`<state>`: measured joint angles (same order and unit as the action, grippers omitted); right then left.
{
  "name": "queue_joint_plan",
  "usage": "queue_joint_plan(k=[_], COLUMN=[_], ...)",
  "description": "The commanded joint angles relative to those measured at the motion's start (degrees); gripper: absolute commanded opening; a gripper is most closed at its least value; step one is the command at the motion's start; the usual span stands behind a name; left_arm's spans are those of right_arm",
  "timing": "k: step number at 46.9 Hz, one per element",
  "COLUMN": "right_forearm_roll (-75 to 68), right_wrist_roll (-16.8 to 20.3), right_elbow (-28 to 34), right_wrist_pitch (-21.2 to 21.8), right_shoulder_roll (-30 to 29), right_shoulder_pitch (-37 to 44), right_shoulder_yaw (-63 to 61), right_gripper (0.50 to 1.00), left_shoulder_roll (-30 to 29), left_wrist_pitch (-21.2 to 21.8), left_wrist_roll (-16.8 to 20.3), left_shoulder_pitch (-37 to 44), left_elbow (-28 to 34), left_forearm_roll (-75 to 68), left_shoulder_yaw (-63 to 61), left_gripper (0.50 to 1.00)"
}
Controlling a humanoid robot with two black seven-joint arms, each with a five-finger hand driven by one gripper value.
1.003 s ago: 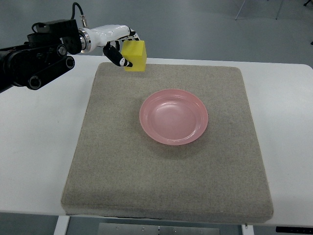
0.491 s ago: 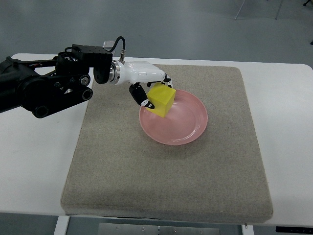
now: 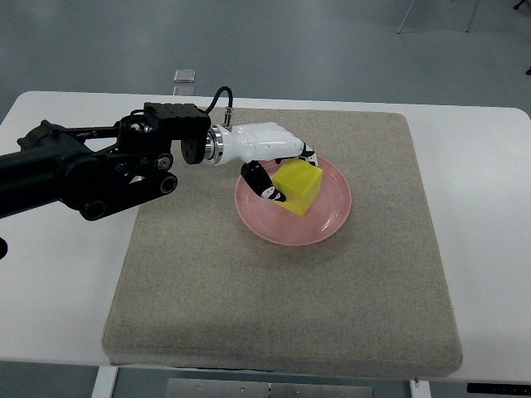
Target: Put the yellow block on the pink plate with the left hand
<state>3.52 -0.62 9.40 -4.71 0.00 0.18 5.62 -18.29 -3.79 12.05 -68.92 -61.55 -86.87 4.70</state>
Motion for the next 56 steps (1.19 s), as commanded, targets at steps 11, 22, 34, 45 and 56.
queue_joint_plan(k=[11,22,34,45,56], right_forearm_roll=[0.0,0.0,0.0,0.0,0.0], right_wrist_roll=[0.0,0.0,0.0,0.0,0.0], right_elbow=[0.0,0.0,0.0,0.1,0.0], right_wrist_pitch=[0.0,0.0,0.0,0.0,0.0], right_shoulder_roll=[0.0,0.0,0.0,0.0,0.0], right_shoulder_pitch=[0.0,0.0,0.0,0.0,0.0], right_shoulder_yaw=[0.0,0.0,0.0,0.0,0.0], right_gripper=[0.924,0.924,0.924,0.924,0.924], left_shoulder_roll=[-0.5,-3.9,-8.7,-9.7,-9.8], left_wrist_pitch=[0.3,0.3,-0.3,0.4,0.3], left_wrist_roll=[0.1,0.2,0.2,0.1,0.1], left_shoulder_pitch=[0.5,0.3,-0.3,0.5,0.7], left_elbow=[-0.1,-0.8,0.8,8.4,15.9], left_forearm_roll=[0.4,3.8,19.5,31.0,43.2], left_shoulder_yaw=[0.0,2.6,6.2,12.2,12.2], left_gripper=[0.962,0.966,0.996,0.996,0.996])
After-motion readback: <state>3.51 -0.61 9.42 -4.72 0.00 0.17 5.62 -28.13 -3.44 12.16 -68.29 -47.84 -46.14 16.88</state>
